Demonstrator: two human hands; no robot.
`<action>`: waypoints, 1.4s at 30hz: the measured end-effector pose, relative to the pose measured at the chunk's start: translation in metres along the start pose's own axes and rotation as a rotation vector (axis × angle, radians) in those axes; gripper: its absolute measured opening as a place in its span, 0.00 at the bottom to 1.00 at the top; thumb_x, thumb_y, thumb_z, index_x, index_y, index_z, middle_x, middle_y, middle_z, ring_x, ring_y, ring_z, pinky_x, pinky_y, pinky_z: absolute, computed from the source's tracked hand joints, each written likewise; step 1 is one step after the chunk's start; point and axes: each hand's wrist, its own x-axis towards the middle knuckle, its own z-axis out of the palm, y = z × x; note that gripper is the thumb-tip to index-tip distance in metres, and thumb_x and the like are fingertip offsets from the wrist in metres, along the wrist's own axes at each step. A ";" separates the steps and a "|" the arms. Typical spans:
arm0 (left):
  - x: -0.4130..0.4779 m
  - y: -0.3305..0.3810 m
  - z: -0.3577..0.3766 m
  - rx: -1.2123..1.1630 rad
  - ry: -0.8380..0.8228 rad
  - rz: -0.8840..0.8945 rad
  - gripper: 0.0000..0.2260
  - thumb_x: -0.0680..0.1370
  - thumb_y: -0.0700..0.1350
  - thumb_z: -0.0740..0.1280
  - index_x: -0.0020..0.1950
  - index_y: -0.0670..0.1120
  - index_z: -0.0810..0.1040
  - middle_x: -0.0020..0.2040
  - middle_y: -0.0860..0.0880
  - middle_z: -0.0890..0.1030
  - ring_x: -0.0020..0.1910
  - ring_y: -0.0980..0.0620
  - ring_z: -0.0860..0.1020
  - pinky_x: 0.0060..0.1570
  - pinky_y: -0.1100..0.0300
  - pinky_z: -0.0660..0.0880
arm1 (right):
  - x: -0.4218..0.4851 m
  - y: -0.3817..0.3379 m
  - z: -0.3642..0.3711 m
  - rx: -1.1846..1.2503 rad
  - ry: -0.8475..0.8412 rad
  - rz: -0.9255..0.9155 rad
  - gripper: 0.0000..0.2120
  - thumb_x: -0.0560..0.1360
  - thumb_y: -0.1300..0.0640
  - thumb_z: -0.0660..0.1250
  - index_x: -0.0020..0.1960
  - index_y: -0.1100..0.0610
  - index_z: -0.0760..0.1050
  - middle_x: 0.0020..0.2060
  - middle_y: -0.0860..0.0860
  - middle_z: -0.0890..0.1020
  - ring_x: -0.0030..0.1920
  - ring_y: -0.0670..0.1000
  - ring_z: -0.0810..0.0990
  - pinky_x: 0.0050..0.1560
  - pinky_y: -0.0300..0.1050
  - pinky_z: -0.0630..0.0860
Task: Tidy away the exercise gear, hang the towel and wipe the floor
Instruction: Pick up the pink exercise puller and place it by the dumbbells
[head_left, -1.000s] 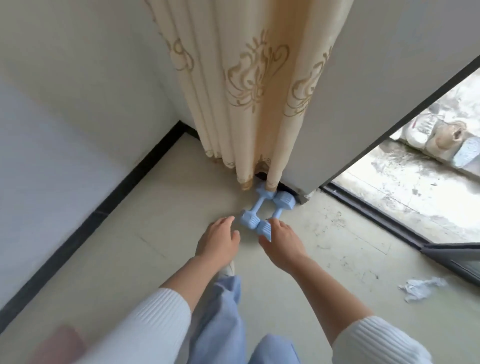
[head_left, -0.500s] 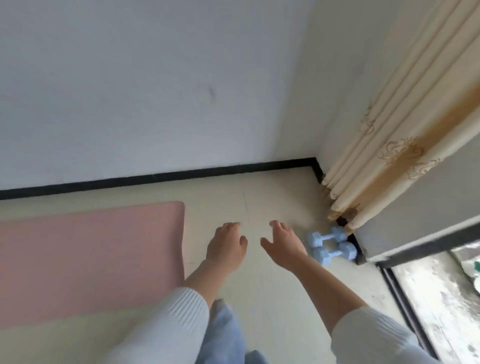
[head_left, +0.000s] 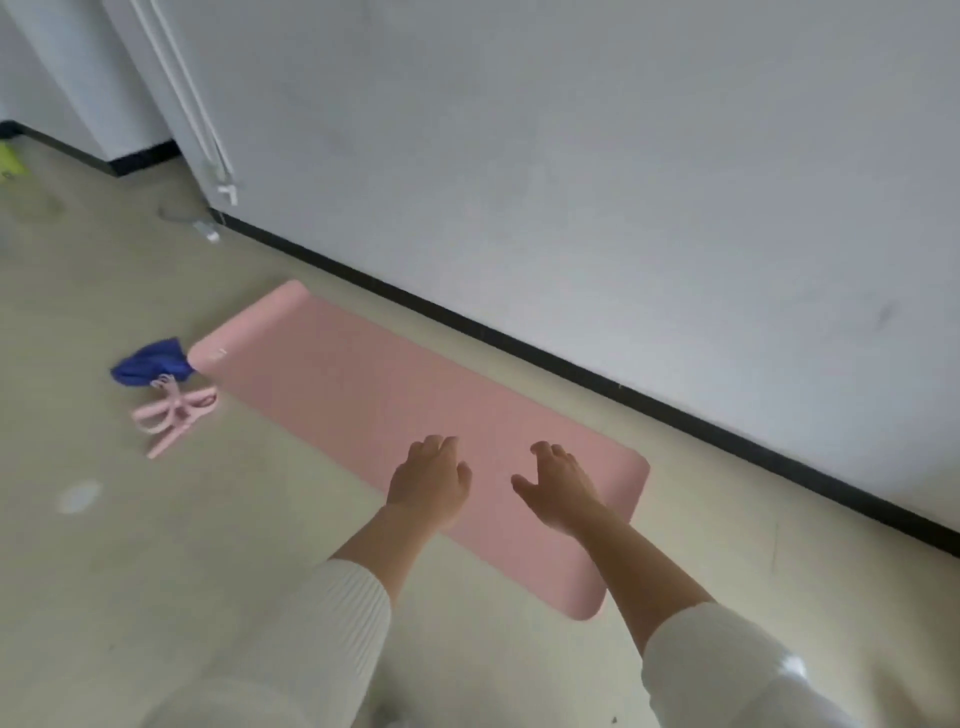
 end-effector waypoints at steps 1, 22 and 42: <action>0.002 -0.034 -0.014 0.002 0.010 -0.033 0.20 0.81 0.47 0.54 0.72 0.45 0.65 0.70 0.46 0.69 0.67 0.46 0.67 0.61 0.51 0.70 | 0.012 -0.035 0.010 -0.020 -0.016 -0.029 0.25 0.78 0.46 0.60 0.70 0.58 0.63 0.66 0.55 0.72 0.65 0.57 0.70 0.62 0.53 0.71; 0.181 -0.609 -0.226 -0.061 0.211 -0.488 0.19 0.81 0.48 0.56 0.72 0.47 0.65 0.69 0.46 0.69 0.66 0.44 0.68 0.61 0.51 0.70 | 0.332 -0.620 0.189 -0.336 -0.218 -0.502 0.25 0.78 0.46 0.60 0.70 0.58 0.63 0.65 0.55 0.71 0.65 0.58 0.69 0.63 0.54 0.70; 0.421 -1.037 -0.179 -0.156 -0.091 -0.556 0.19 0.81 0.47 0.56 0.71 0.46 0.65 0.68 0.48 0.69 0.65 0.48 0.68 0.59 0.55 0.71 | 0.644 -0.857 0.466 -0.260 -0.469 -0.243 0.23 0.79 0.48 0.59 0.70 0.57 0.63 0.66 0.51 0.70 0.67 0.53 0.67 0.64 0.49 0.68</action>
